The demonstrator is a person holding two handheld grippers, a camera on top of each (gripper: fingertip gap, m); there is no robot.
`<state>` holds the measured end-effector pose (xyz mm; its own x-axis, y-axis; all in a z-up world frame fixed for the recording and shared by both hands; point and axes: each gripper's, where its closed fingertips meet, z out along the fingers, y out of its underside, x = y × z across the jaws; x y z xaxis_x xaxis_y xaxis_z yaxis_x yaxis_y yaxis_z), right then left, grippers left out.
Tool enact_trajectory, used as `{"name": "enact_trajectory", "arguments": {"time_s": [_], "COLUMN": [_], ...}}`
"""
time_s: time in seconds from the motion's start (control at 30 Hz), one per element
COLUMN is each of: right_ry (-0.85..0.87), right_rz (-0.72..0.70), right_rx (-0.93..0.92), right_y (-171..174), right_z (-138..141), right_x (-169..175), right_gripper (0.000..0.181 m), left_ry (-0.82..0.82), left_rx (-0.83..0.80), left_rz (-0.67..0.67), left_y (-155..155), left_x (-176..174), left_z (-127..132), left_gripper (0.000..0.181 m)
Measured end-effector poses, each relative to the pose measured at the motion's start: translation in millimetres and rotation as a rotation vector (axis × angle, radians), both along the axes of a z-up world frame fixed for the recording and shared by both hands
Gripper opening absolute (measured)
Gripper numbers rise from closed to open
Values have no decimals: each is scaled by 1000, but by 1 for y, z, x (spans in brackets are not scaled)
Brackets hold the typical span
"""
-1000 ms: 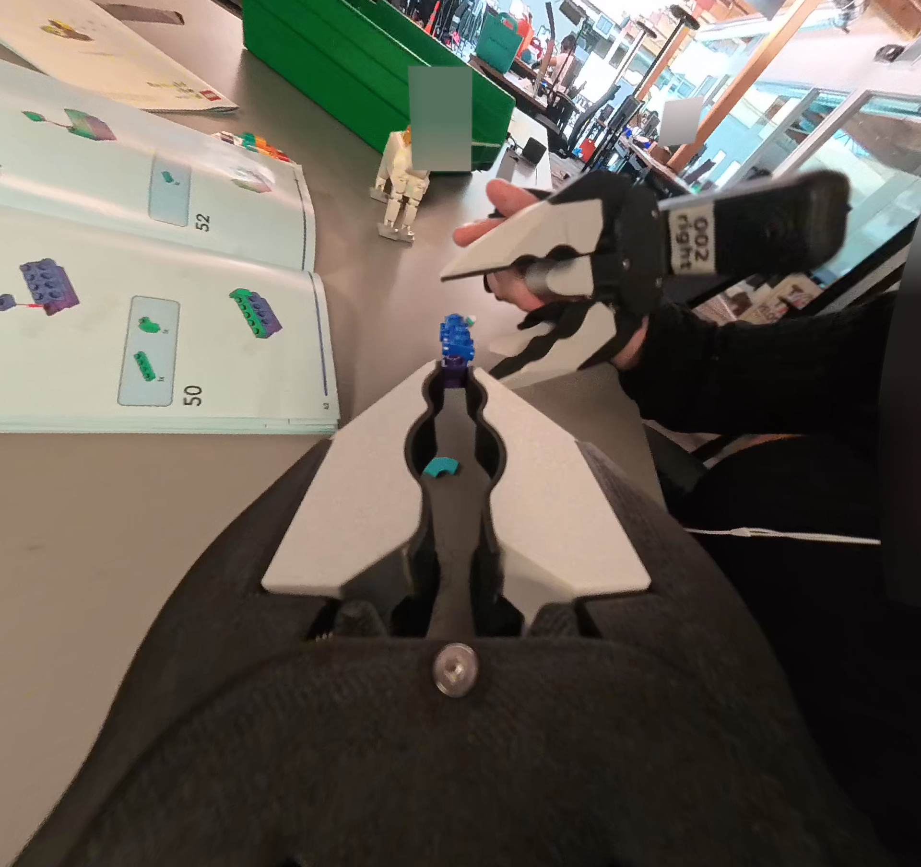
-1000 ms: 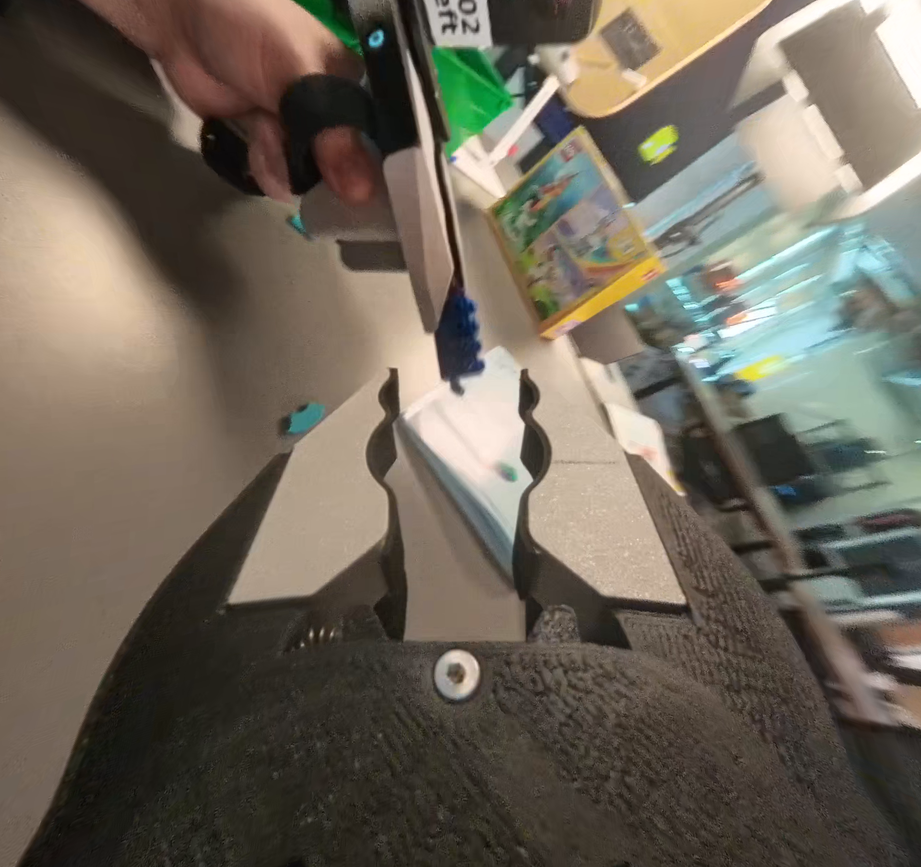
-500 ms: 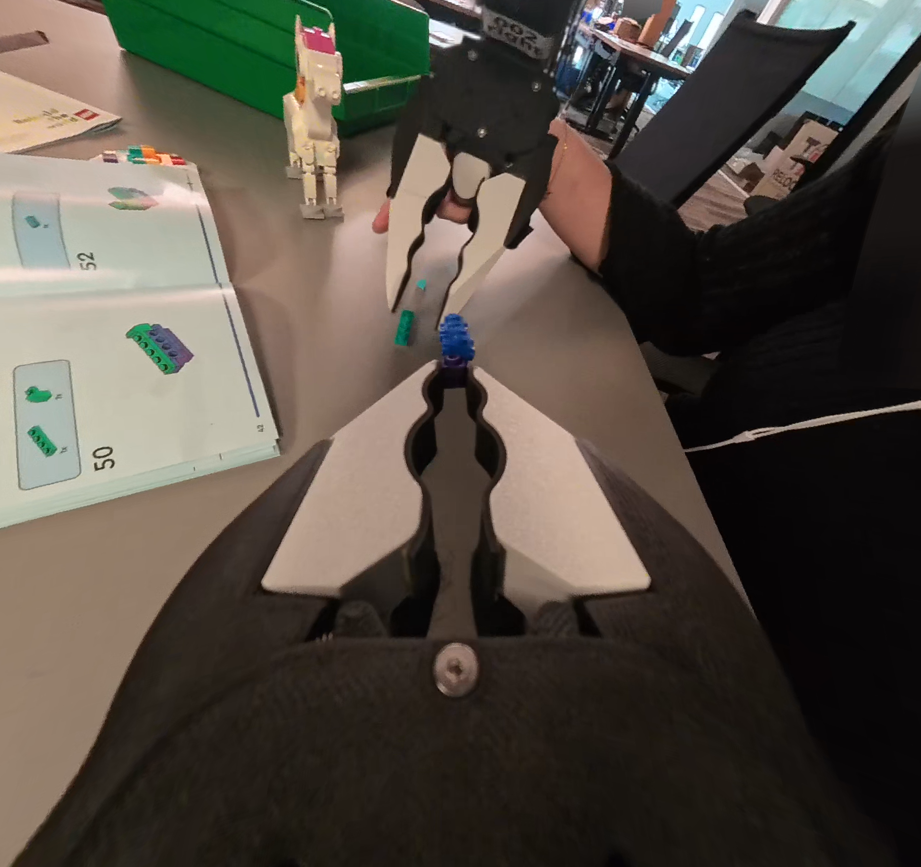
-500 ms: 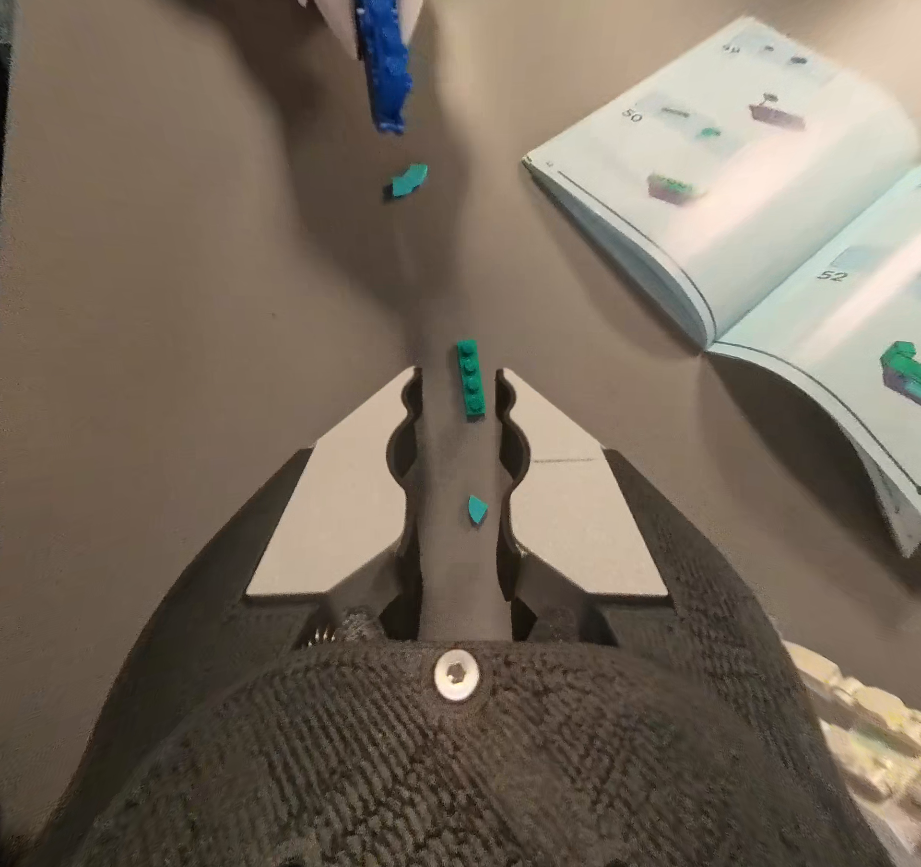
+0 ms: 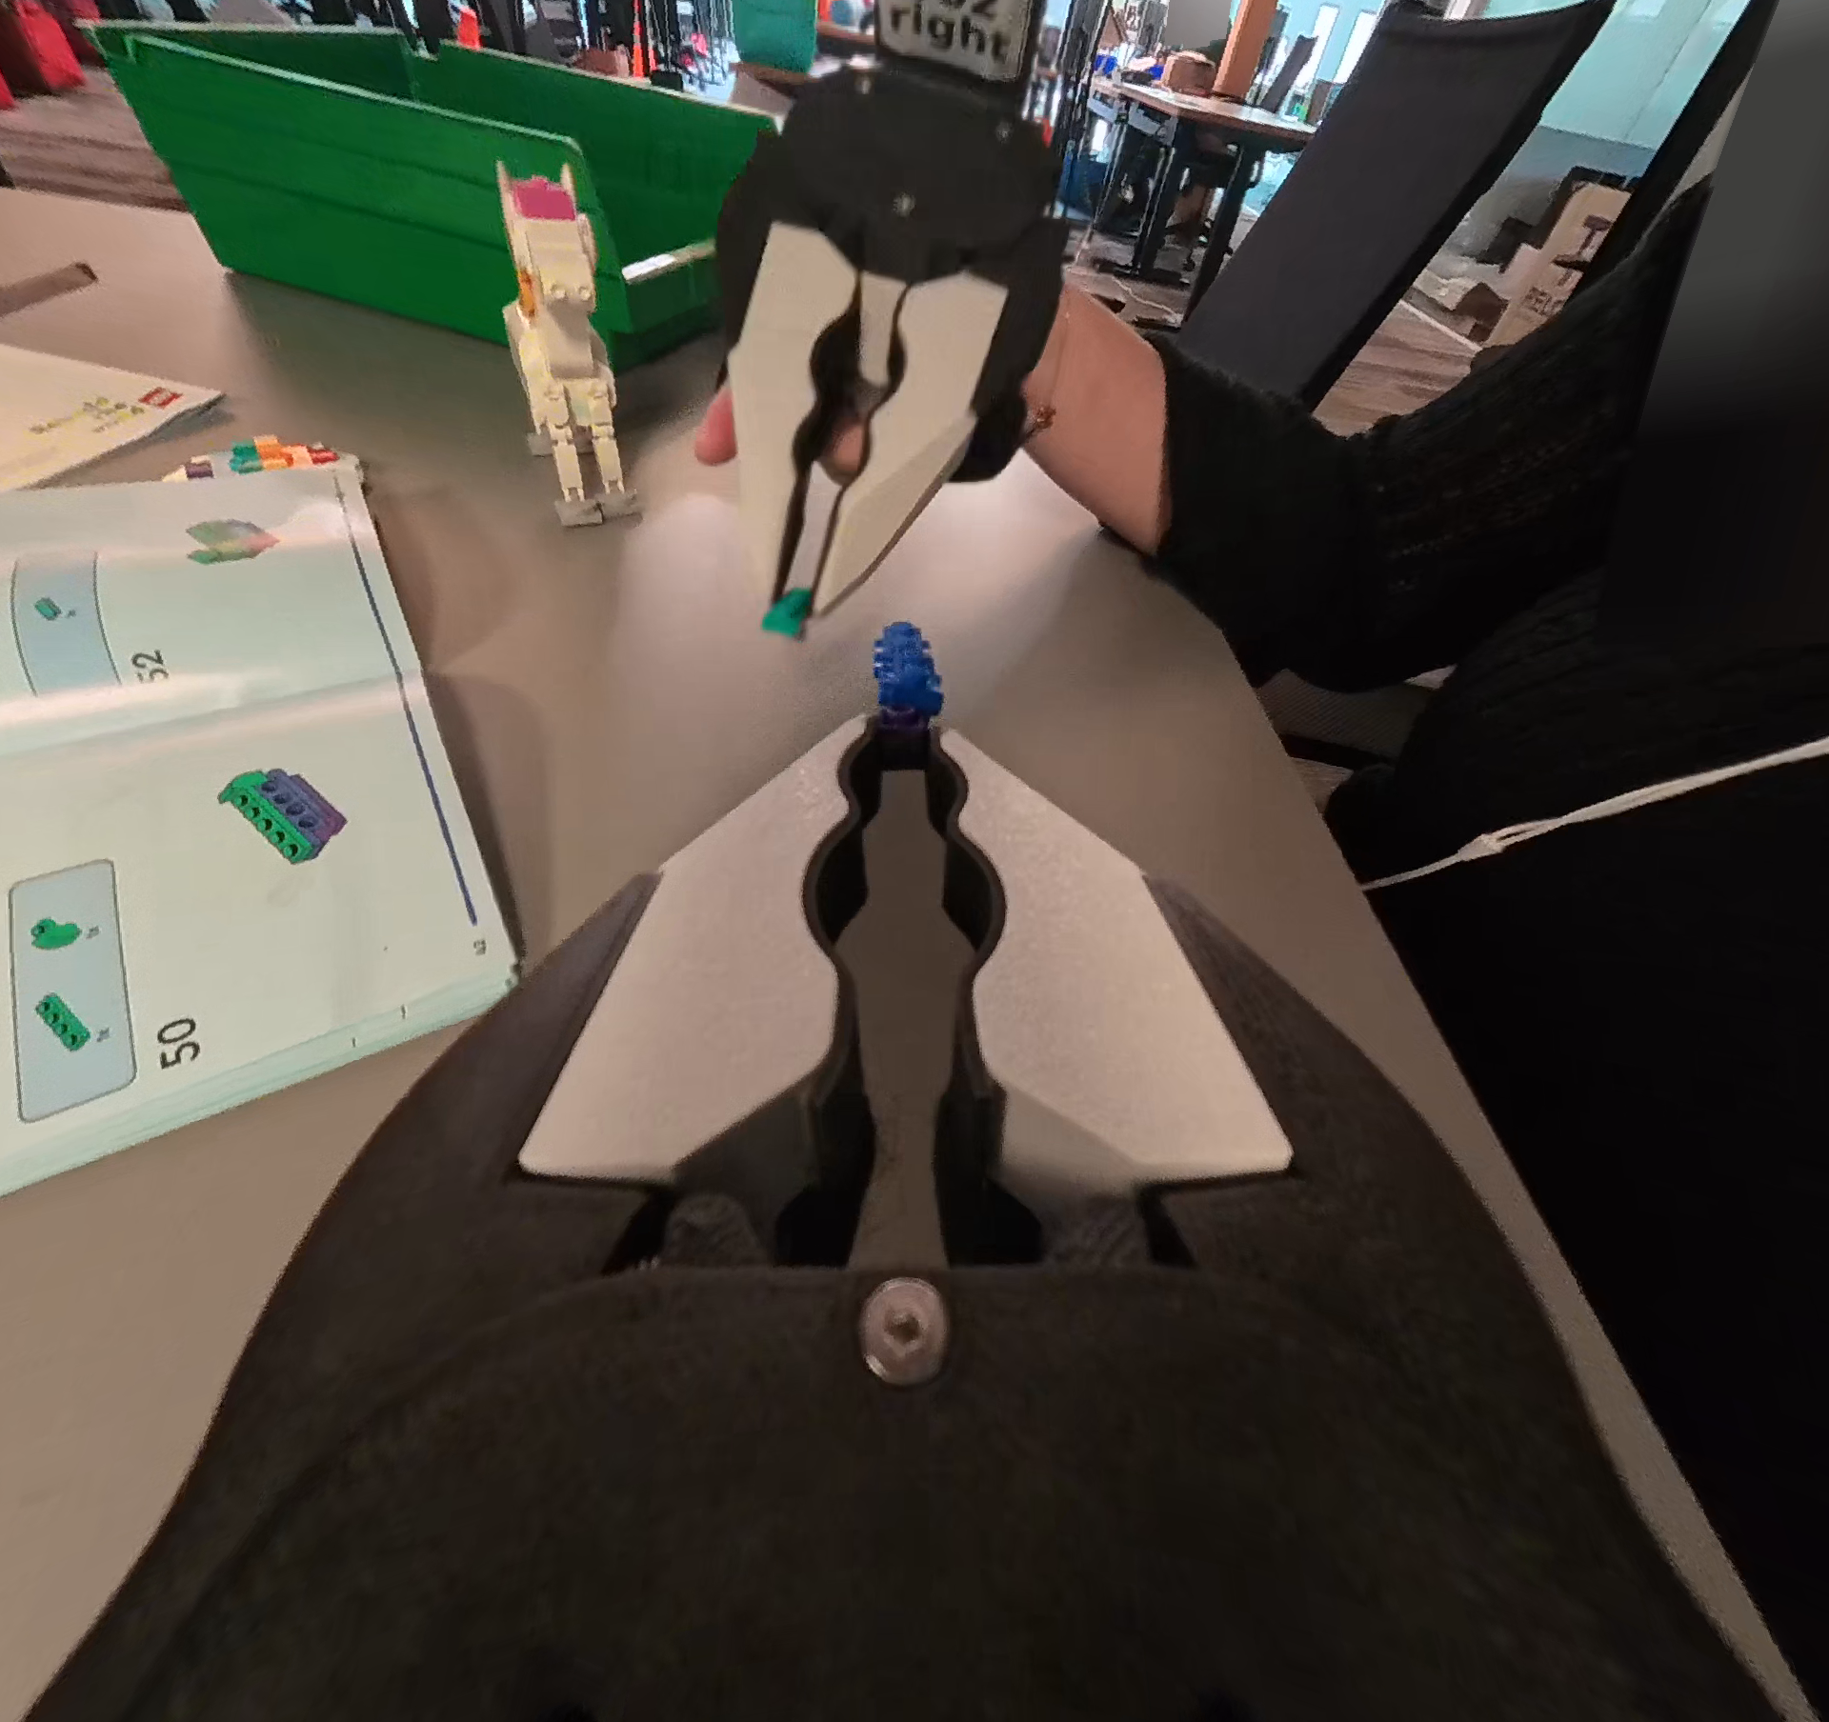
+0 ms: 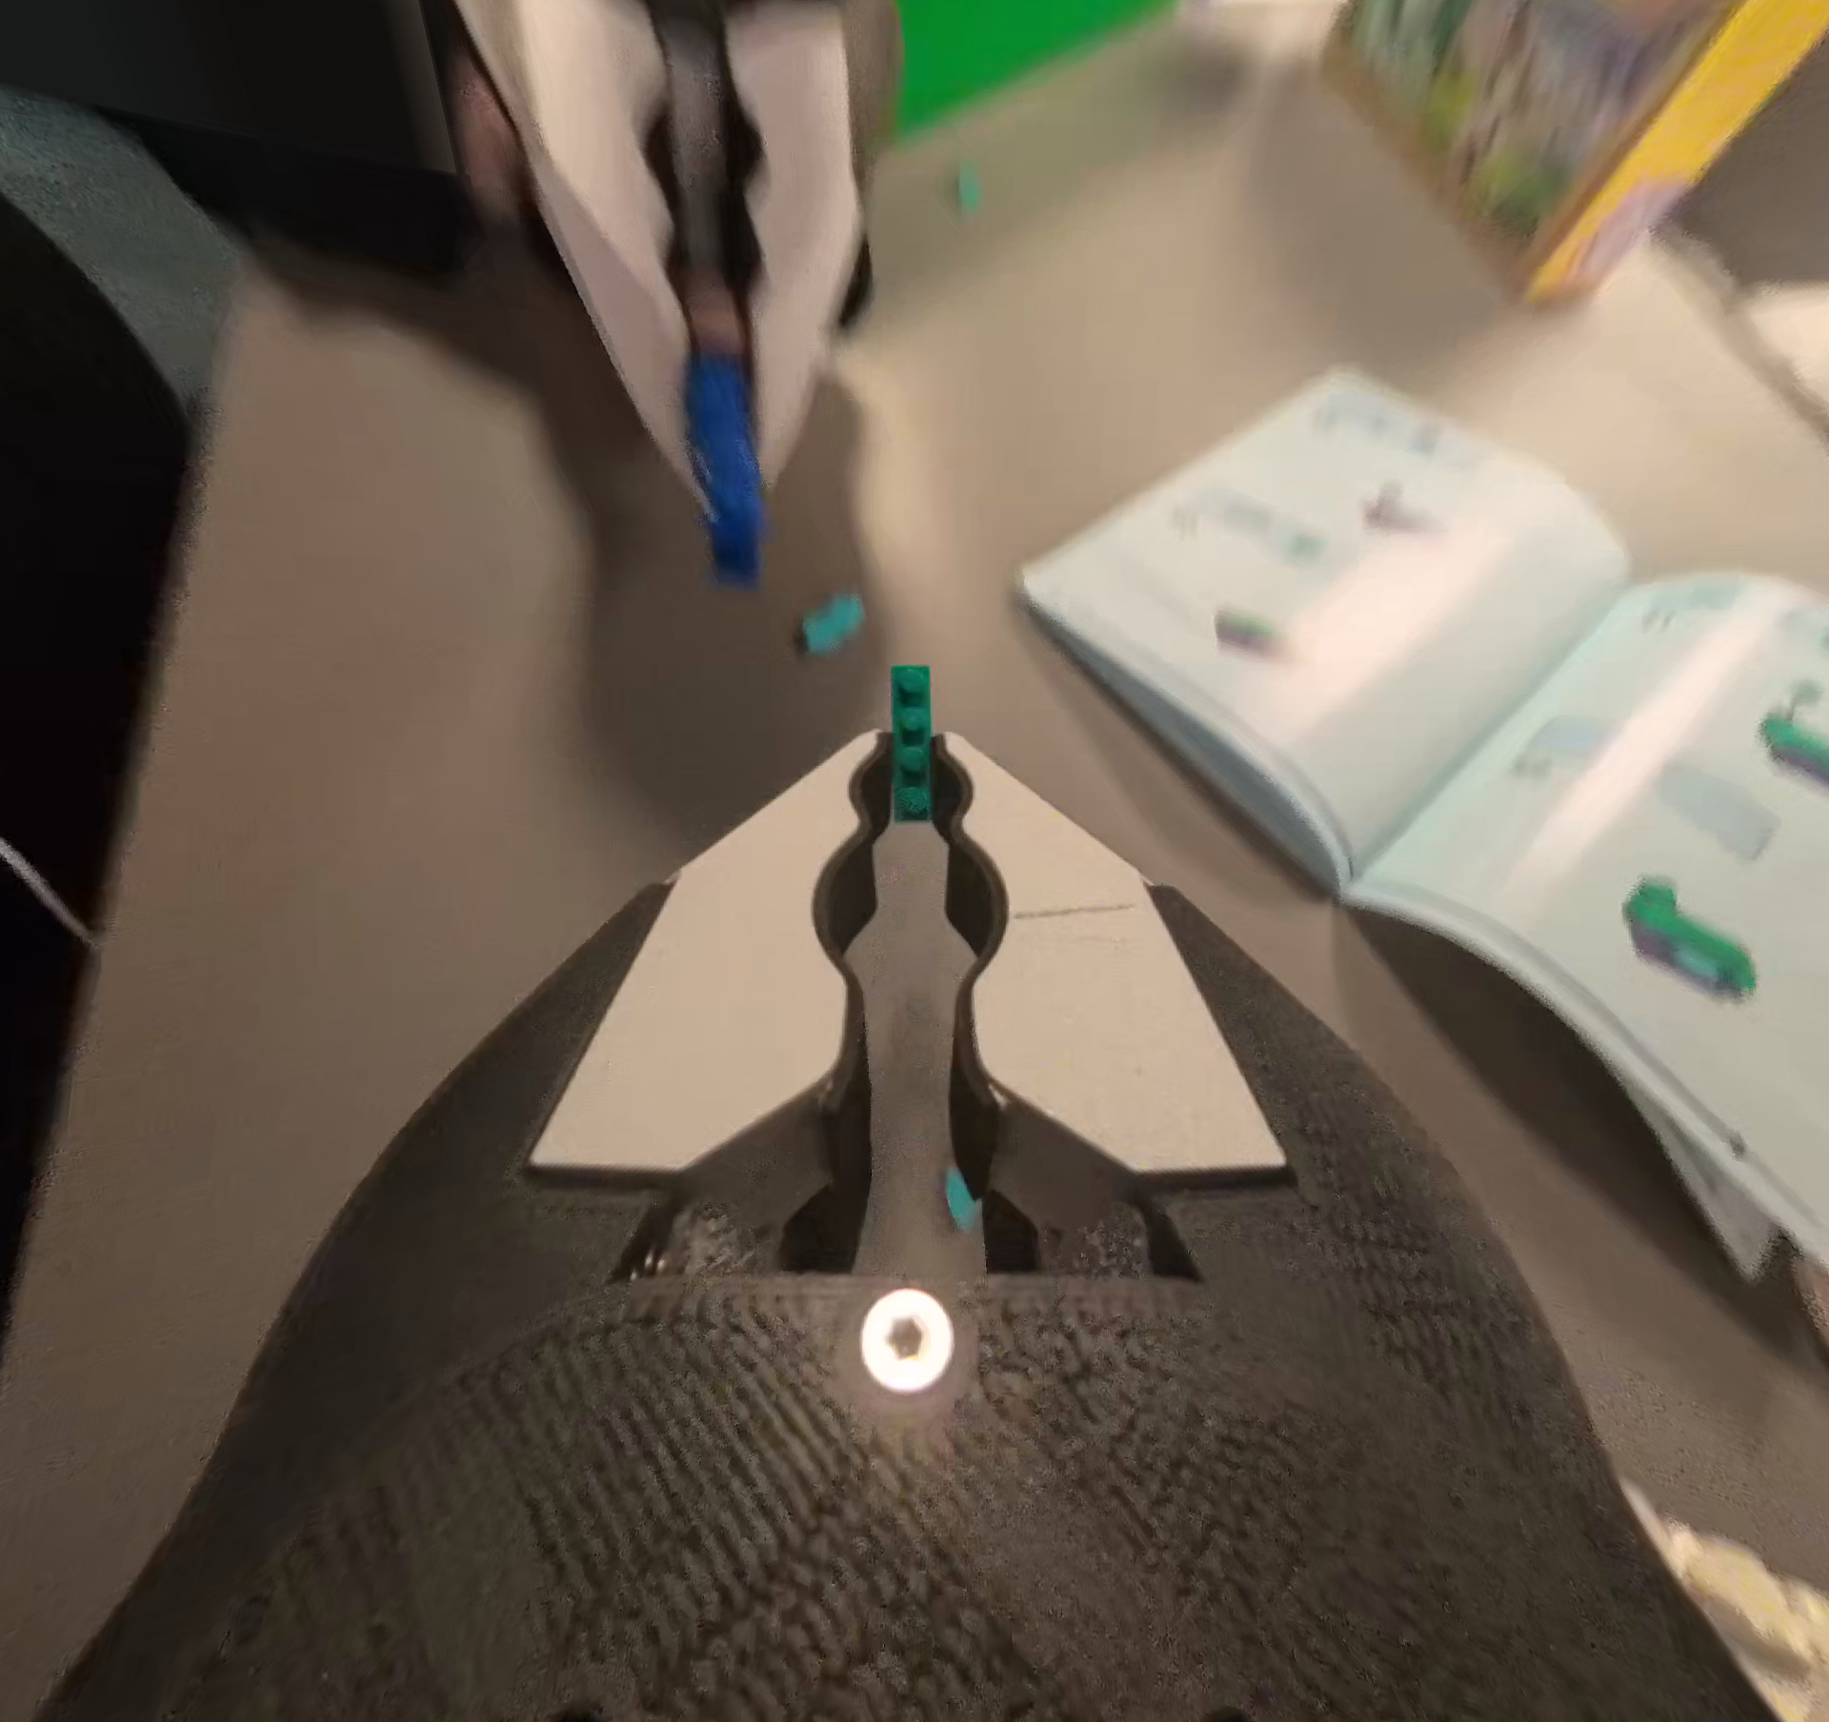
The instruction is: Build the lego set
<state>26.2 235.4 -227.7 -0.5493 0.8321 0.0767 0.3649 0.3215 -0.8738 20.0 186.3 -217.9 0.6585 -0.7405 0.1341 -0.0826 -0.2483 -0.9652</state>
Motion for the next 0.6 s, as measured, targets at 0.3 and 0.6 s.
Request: {"name": "enact_trajectory", "arguments": {"time_s": [0.3, 0.6], "right_ry": [87, 22], "right_rz": [135, -49], "right_rx": [-72, 87], "right_y": [-43, 2], "right_z": [26, 5], "right_x": [-1, -3], "right_gripper": [5, 5], "left_ry": [31, 18], "left_rx": [7, 35], "left_rz": [-14, 9], "left_y": [-1, 1], "left_x": [8, 2], "left_z": [-3, 1], "left_gripper": [8, 8]}}
